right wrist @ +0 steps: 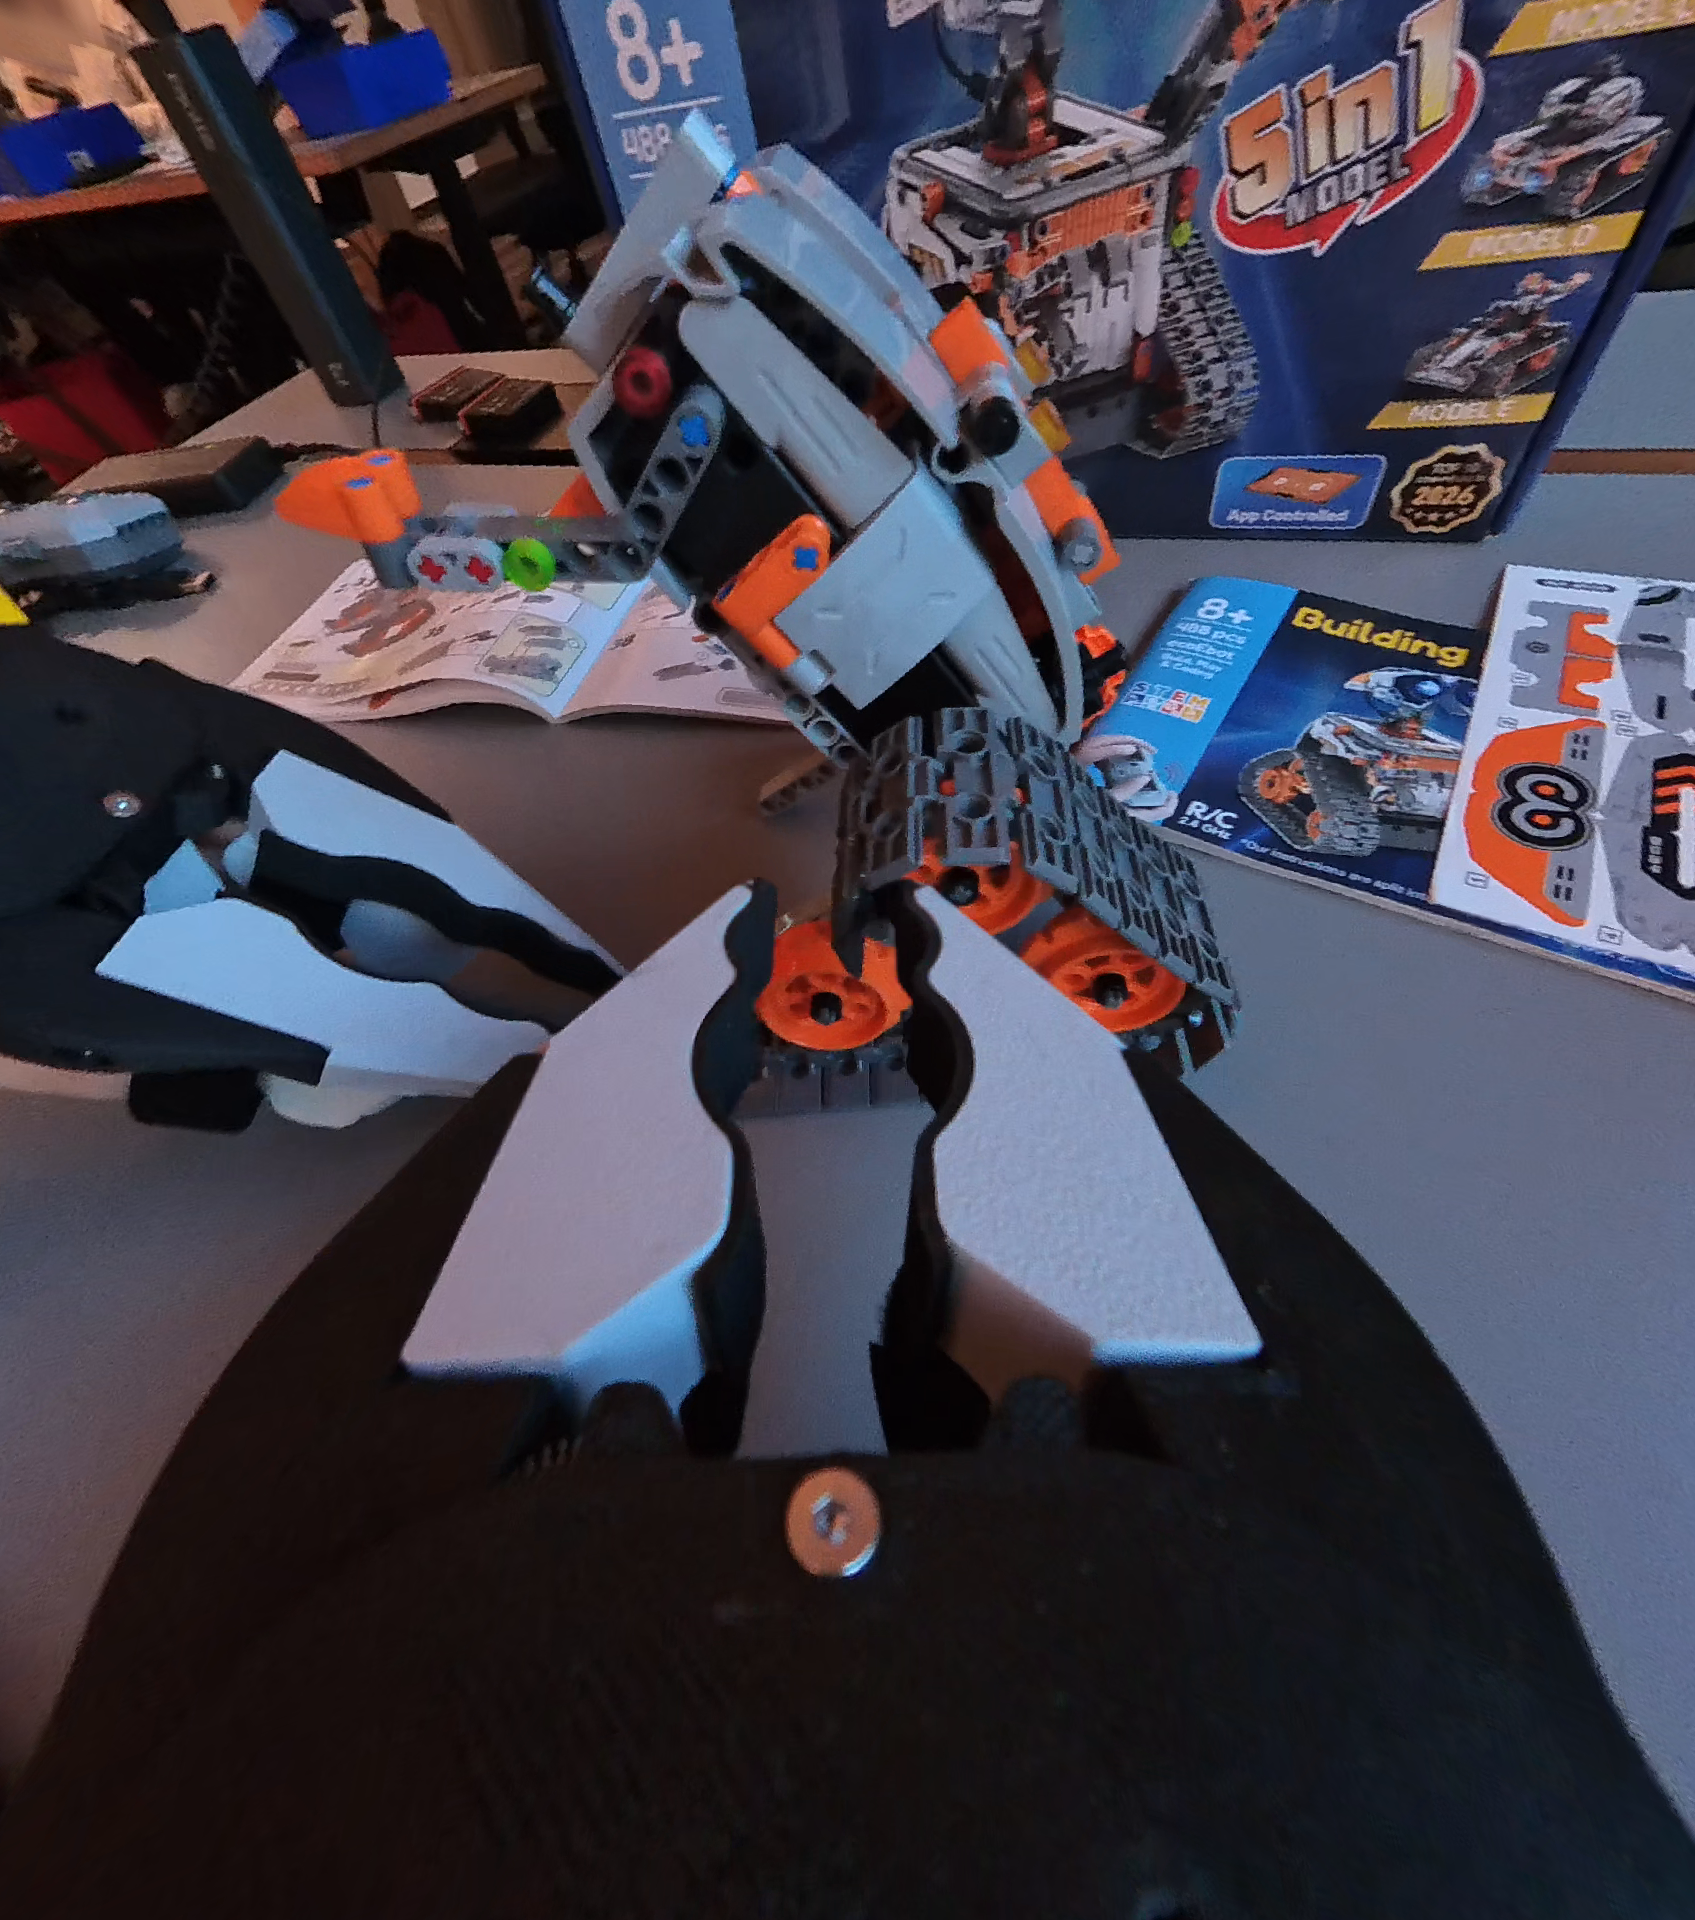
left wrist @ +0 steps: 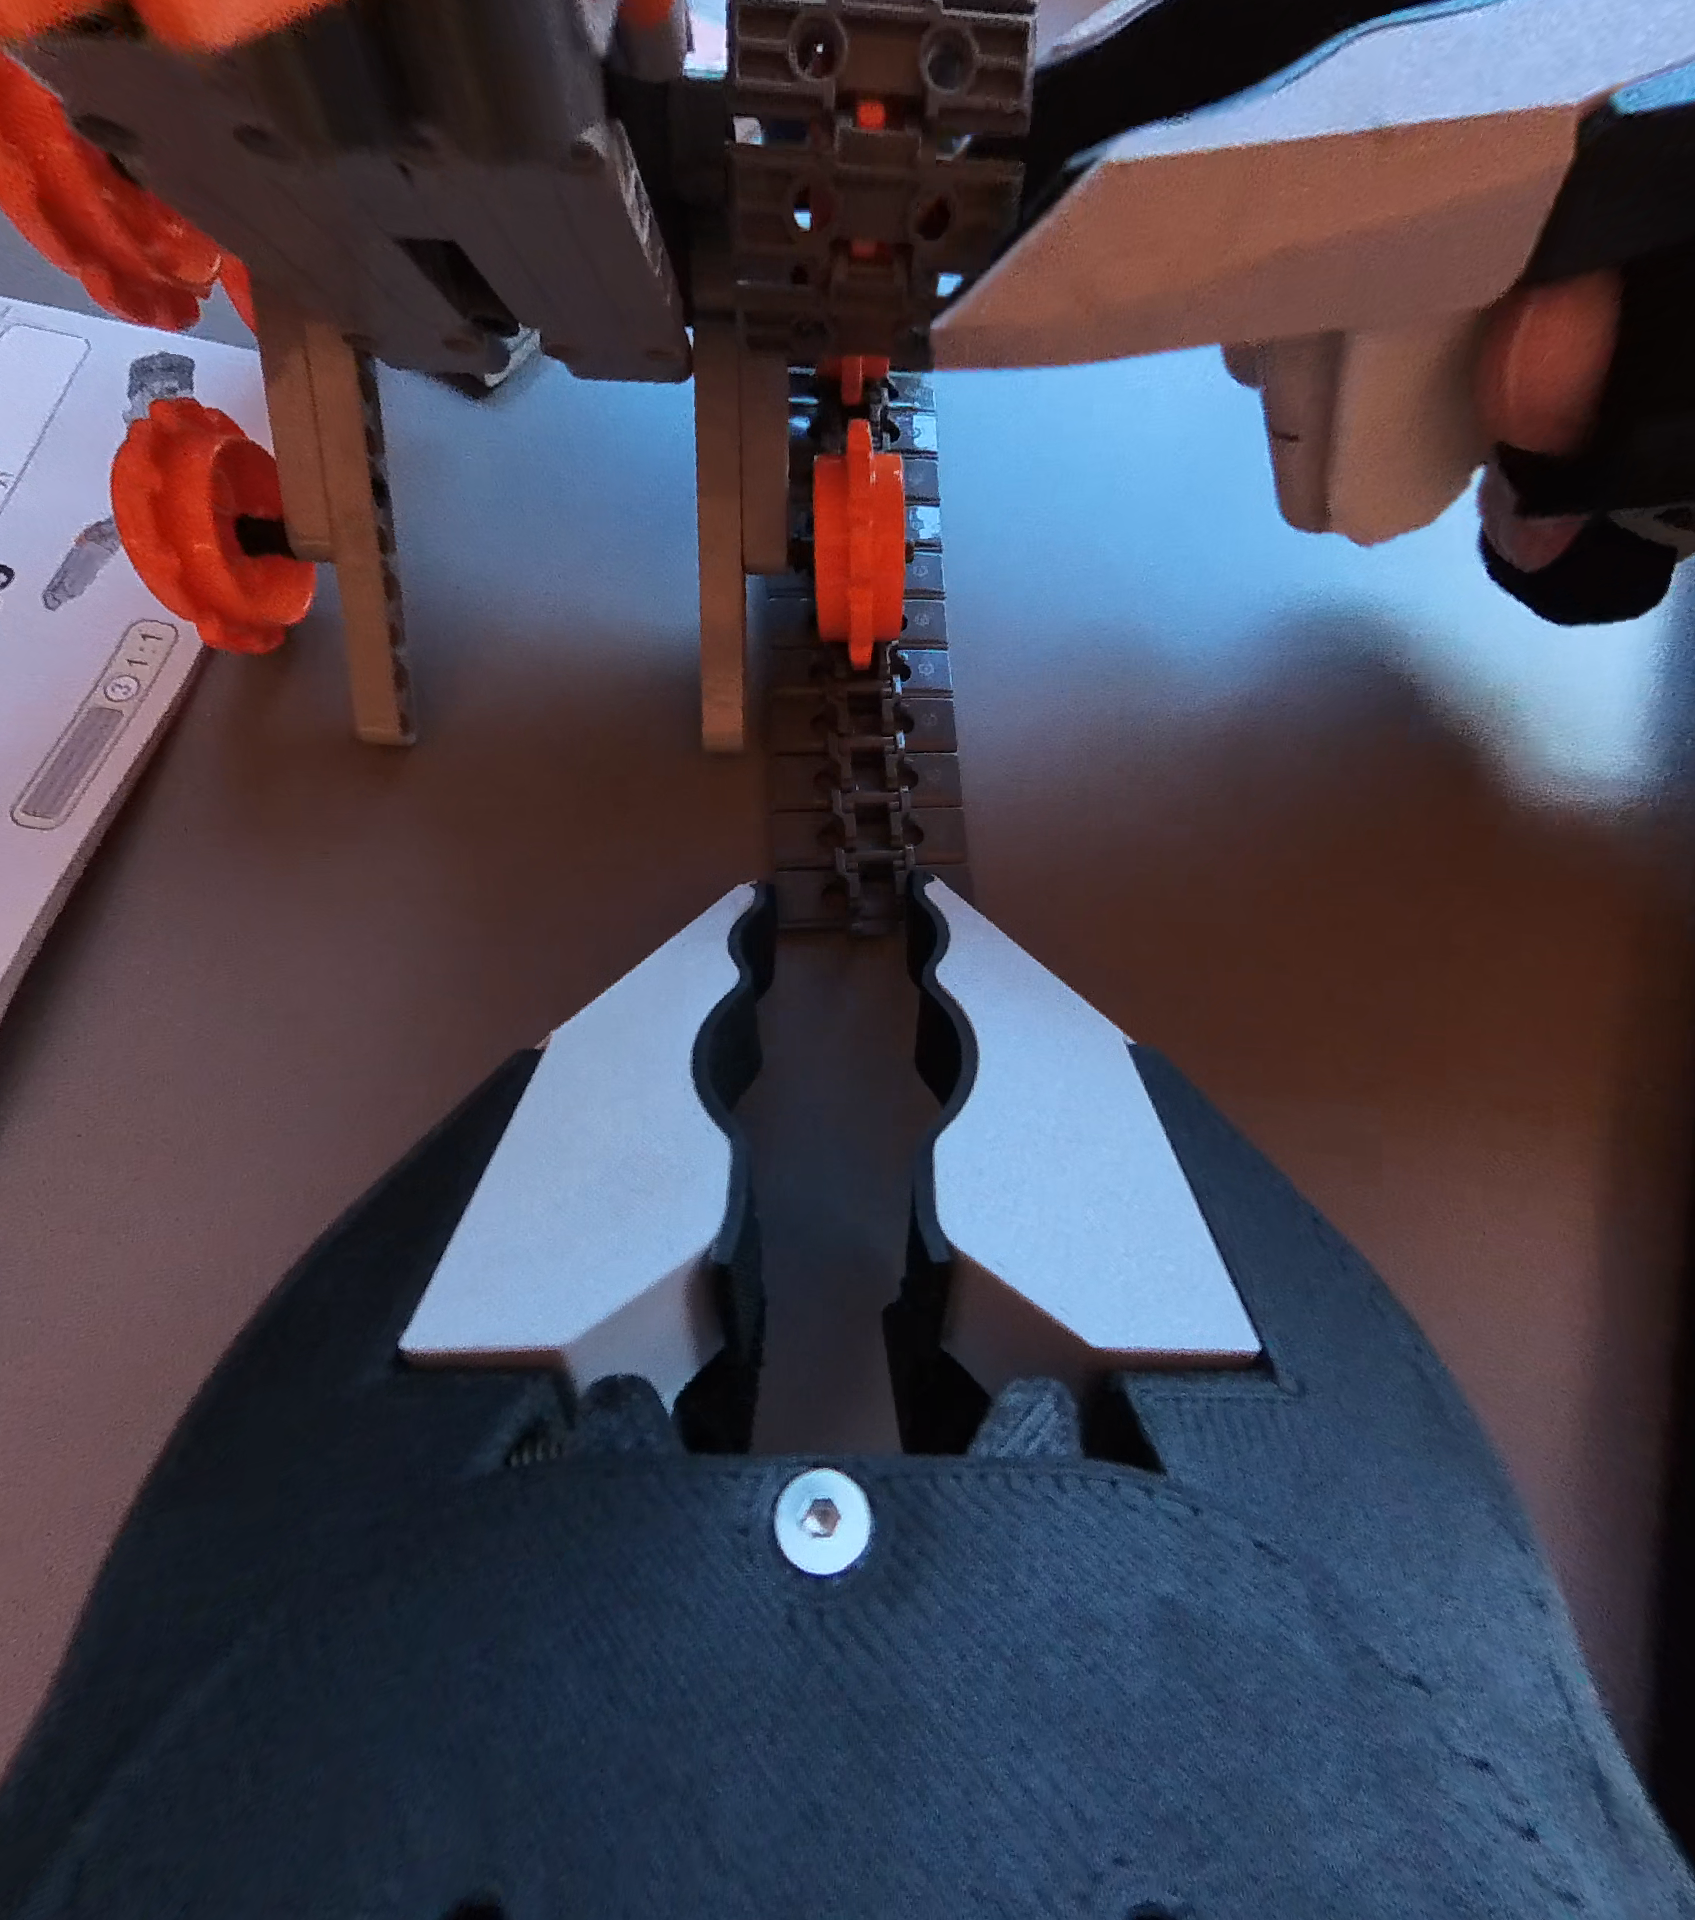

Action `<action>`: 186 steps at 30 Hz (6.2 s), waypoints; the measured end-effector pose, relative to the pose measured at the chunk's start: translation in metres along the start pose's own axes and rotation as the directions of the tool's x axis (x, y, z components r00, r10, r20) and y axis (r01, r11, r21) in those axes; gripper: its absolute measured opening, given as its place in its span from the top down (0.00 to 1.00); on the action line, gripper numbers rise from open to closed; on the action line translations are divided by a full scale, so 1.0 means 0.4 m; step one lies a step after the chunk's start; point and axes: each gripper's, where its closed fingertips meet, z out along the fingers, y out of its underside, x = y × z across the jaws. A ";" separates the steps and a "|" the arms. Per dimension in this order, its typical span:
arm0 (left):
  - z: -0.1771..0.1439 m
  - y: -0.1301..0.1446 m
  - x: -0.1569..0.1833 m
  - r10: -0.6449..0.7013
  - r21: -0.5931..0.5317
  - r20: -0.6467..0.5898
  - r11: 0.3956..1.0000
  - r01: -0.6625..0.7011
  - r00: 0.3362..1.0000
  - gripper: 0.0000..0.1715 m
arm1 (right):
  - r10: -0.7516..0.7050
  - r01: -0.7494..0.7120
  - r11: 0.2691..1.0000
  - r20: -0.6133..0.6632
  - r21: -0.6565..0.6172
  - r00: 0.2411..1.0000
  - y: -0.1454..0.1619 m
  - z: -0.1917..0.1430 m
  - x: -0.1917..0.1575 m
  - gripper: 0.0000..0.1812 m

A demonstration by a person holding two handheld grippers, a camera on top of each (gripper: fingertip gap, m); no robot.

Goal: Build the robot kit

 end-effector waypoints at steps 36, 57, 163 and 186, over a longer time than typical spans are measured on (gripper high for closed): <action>-0.182 -0.401 -0.136 0.023 0.150 0.046 0.988 -0.030 0.999 0.37 | -0.045 0.045 0.999 0.018 -0.011 0.999 0.005 0.002 -0.006 0.98; -0.082 -0.311 -0.143 0.068 -0.089 0.125 0.994 -0.057 0.990 0.46 | -0.122 0.123 0.992 0.033 -0.024 0.992 0.004 0.006 -0.021 0.98; -0.263 -0.120 -0.075 -0.162 -0.307 0.406 0.903 0.301 0.900 0.46 | -0.451 0.482 0.874 0.264 -0.066 0.853 0.110 -0.064 -0.114 0.90; -0.263 -0.122 -0.077 -0.177 -0.256 0.424 0.917 0.305 0.888 0.46 | 0.044 -0.025 0.997 0.263 -0.075 0.964 0.045 -0.016 -0.188 0.87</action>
